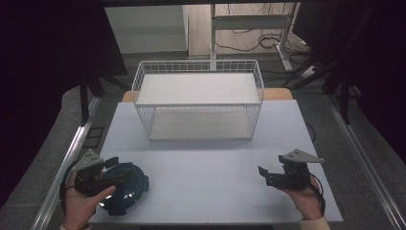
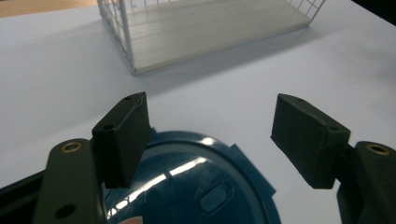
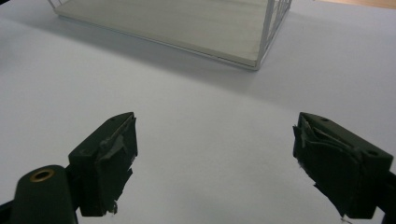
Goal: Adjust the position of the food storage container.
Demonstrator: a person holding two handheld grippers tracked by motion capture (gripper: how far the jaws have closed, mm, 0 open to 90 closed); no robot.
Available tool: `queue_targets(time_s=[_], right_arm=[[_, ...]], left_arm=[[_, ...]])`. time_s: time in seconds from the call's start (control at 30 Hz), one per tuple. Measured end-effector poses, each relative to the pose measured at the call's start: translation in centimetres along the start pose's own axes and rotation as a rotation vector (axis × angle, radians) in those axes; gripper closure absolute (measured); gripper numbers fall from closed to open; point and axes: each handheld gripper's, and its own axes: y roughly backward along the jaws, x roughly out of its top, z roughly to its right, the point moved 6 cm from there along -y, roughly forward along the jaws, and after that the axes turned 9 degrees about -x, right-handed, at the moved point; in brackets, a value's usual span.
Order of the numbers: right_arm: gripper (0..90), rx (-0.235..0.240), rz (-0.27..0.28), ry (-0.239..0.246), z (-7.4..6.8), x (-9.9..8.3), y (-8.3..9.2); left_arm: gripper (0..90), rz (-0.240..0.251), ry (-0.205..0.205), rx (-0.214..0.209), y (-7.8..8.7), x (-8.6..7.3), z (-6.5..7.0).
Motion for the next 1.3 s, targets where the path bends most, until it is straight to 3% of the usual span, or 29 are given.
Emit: queue_targets(time_s=[0.2,0.3,0.4,0.67,0.83,0.93,1.1,1.3], right_arm=[[13.4,-0.003,0.004,0.0,0.0,0.1,0.1],[13.4,-0.005,0.004,0.004,0.0,0.1,0.1],[13.4,-0.019,0.008,0.012,0.1,0.0,0.0],[13.5,-0.032,0.0,0.024,0.2,-0.1,-0.1],[13.5,-0.049,-0.005,0.035,0.2,-0.2,-0.2],[13.5,-0.05,-0.007,0.033,0.3,-0.2,-0.2],[13.5,-0.051,-0.01,0.034,0.2,-0.3,-0.3],[13.5,-0.049,-0.012,0.04,-0.1,-0.3,-0.4]], left_arm=[[31.0,-0.015,0.022,0.017,1.1,-1.1,-1.0],[35.3,-0.025,0.018,0.045,1.9,-1.2,-1.6],[43.6,-0.018,0.023,0.081,3.0,-1.2,-2.4],[78.3,-0.03,0.03,0.101,3.9,-1.7,-3.3],[89.6,-0.049,0.049,0.113,4.5,-2.6,-4.2],[90.0,-0.061,0.057,0.119,4.6,-3.0,-4.5],[90.0,-0.11,0.088,0.156,4.6,-5.5,-5.3],[90.0,-0.147,0.112,0.155,4.4,-7.4,-5.3]])
